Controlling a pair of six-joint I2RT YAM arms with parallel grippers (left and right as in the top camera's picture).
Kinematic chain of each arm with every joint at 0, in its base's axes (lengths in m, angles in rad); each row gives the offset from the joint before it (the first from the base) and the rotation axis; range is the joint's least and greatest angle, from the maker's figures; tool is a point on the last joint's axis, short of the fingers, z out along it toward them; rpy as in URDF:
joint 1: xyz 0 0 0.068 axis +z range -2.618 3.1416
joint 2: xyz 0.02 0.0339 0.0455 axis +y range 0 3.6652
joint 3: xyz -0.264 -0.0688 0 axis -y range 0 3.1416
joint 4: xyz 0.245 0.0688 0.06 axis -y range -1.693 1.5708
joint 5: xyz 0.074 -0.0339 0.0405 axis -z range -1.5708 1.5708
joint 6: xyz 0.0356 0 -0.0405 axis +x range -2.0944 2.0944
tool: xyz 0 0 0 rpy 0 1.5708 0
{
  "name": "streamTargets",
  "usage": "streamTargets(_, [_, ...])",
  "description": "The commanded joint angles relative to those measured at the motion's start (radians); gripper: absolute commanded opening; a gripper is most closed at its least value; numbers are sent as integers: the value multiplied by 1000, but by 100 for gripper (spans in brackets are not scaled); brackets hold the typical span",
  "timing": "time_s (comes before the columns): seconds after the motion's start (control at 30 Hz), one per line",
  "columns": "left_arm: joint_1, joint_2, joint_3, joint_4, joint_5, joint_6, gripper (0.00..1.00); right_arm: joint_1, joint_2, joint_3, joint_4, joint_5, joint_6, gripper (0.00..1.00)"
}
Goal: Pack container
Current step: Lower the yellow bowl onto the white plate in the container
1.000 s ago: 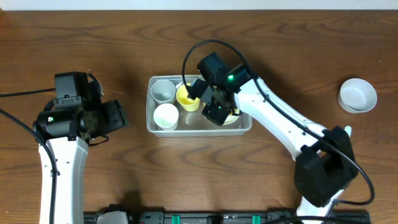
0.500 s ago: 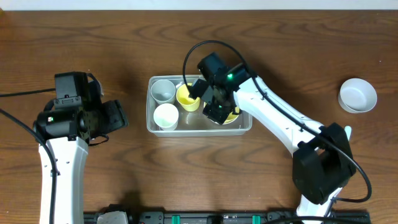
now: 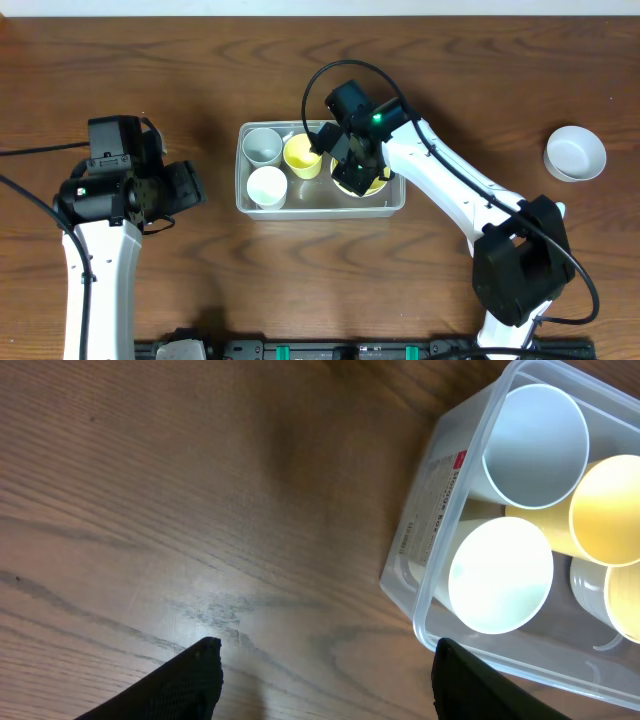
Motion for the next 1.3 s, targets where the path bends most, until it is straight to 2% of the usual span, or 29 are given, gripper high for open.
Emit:
streamTargets(0.0, [4, -11, -7, -4, -5, -2, 68, -16, 9, 0, -2, 6, -1, 22])
streamTargets(0.1, [4, -11, -7, -6, -5, -2, 67, -16, 9, 0, -2, 6, -2, 10])
streamTargets(0.23, [4, -11, -7, -6, -5, -2, 68, -16, 9, 0, -4, 6, -2, 1])
streamTargets(1.03, [4, -11, -6, -2, -5, -2, 68, -10, 7, 1, -10, 59, -24, 1])
streamTargets(1.27, [4, -11, -6, -2, -5, -2, 68, 8, -57, 2, -10, 52, -54, 1])
